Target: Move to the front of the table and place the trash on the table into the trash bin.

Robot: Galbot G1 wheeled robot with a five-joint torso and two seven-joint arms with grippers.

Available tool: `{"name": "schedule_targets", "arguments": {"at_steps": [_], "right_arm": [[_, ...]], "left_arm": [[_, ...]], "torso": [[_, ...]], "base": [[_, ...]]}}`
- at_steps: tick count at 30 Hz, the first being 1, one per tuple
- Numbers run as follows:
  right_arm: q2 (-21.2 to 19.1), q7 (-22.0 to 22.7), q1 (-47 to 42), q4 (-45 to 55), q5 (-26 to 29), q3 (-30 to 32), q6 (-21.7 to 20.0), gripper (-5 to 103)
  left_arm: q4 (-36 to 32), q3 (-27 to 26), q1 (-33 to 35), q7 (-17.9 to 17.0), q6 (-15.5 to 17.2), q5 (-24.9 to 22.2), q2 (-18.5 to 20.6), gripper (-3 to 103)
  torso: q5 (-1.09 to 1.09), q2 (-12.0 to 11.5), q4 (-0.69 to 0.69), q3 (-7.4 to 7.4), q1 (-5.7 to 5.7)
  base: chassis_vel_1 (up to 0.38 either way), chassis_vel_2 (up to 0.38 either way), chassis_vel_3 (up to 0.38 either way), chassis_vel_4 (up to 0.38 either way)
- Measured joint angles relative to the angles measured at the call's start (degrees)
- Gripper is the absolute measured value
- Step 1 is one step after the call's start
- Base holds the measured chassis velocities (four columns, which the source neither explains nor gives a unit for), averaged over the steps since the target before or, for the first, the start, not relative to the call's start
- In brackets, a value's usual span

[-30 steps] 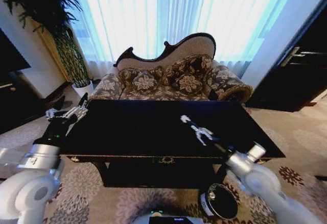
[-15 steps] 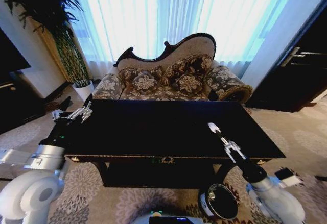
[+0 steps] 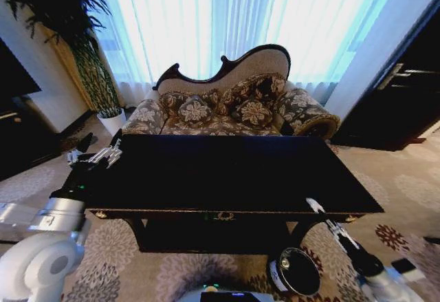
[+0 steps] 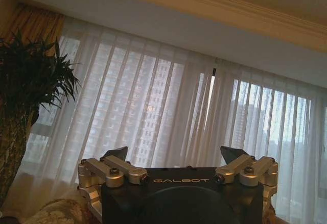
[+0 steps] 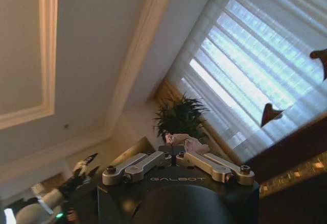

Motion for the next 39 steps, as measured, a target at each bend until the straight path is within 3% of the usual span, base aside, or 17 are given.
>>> {"name": "schedule_targets", "arguments": {"at_steps": [9, 18, 22, 24, 25, 26, 28, 29, 30, 32, 33, 36, 37, 38, 39], "right_arm": [[1.1, -2.2, 2.3, -4.4, -4.6, -2.0, -0.4, 0], [1.2, -0.7, 6.1, -17.2, -13.9, -6.4, 4.5, 0], [0.9, 2.7, 7.3, -22.9, -17.8, -7.9, 8.6, 0], [1.0, 8.0, 7.9, -24.9, -19.4, -9.1, 11.3, 0], [1.2, 13.0, 8.3, -25.4, -20.4, -9.9, 13.0, 0], [1.2, 13.0, 8.3, -25.4, -20.4, -9.9, 13.0, 0], [1.7, 20.6, 8.8, -25.5, -22.0, -11.4, 15.3, 0], [2.2, 26.5, 9.1, -25.2, -23.4, -12.8, 16.6, 0], [2.2, 26.5, 9.1, -25.2, -23.4, -12.8, 16.6, 0], [3.5, 36.2, 9.6, -24.4, -27.9, -15.0, 18.0, 0], [3.5, 36.2, 9.6, -24.4, -27.9, -15.0, 18.0, 0], [5.2, 45.5, 10.5, -24.5, -35.1, -17.0, 18.9, 0], [6.0, 51.3, 11.0, -24.8, -38.9, -18.2, 18.8, 0], [6.3, 54.4, 11.2, -24.9, -40.3, -18.9, 18.5, 0], [6.3, 54.4, 11.2, -24.9, -40.3, -18.9, 18.5, 0]], "left_arm": [[0.0, -0.2, -0.3, 0.0, 0.0, 0.0, -0.1, 100], [0.5, -1.2, -0.4, 0.0, -0.1, -0.1, 0.1, 100], [0.7, -1.1, -0.6, 0.0, -0.1, -0.1, 0.1, 100], [0.7, -0.9, -0.6, 0.0, -0.1, -0.1, 0.1, 100], [0.7, -0.8, -0.6, 0.0, -0.1, -0.1, 0.1, 100], [0.7, -0.8, -0.6, 0.0, -0.1, -0.1, 0.1, 100], [0.7, -0.8, -0.4, 0.0, -0.1, -0.1, 0.0, 100], [0.6, -0.9, -0.3, 0.0, -0.1, -0.1, 0.0, 100], [0.6, -0.9, -0.3, 0.0, -0.1, -0.1, 0.0, 100], [0.4, -1.2, -0.1, 0.0, -0.1, -0.1, 0.1, 100], [0.4, -1.2, -0.1, 0.0, -0.1, -0.1, 0.1, 100], [0.2, -1.5, 0.0, 0.0, -0.2, -0.1, 0.1, 100], [0.2, -1.7, 0.1, 0.0, -0.2, -0.1, 0.2, 100], [0.2, -1.8, 0.1, 0.0, -0.2, -0.1, 0.2, 100], [0.2, -1.8, 0.1, 0.0, -0.2, -0.1, 0.2, 100]], "torso": [[-0.02, 0.0, 0.01, 0.0, 0.0], [-0.01, 0.0, 0.01, 0.0, 0.0], [-0.01, 0.0, 0.0, 0.0, 0.0], [-0.02, 0.0, 0.0, 0.0, 0.0], [-0.02, 0.0, 0.0, 0.0, 0.0], [-0.02, 0.0, 0.0, 0.0, 0.0], [-0.02, 0.0, 0.0, 0.0, 0.0], [-0.02, 0.0, 0.01, 0.0, 0.0], [-0.02, 0.0, 0.01, 0.0, 0.0], [-0.01, 0.0, 0.01, 0.0, 0.0], [-0.01, 0.0, 0.01, 0.0, 0.0], [-0.02, 0.0, 0.01, 0.0, 0.0], [-0.02, 0.0, 0.01, 0.0, 0.0], [-0.02, 0.0, 0.01, 0.0, 0.0], [-0.02, 0.0, 0.01, 0.0, 0.0]], "base": [[0.0, 0.0, 0.0, 0.0], [0.0, 0.0, 0.0, 0.0], [0.0, 0.0, 0.0, 0.0], [0.0, 0.0, 0.0, 0.0], [0.0, 0.0, 0.0, 0.0], [0.0, 0.0, 0.0, 0.0], [0.0, 0.0, 0.0, 0.0], [0.0, 0.0, 0.0, 0.0], [0.0, 0.0, 0.0, 0.0], [0.0, 0.0, 0.0, 0.0], [0.0, 0.0, 0.0, 0.0], [0.0, 0.0, 0.0, 0.0], [0.0, 0.0, 0.0, 0.0], [0.0, 0.0, 0.0, 0.0], [0.0, 0.0, 0.0, 0.0]]}}
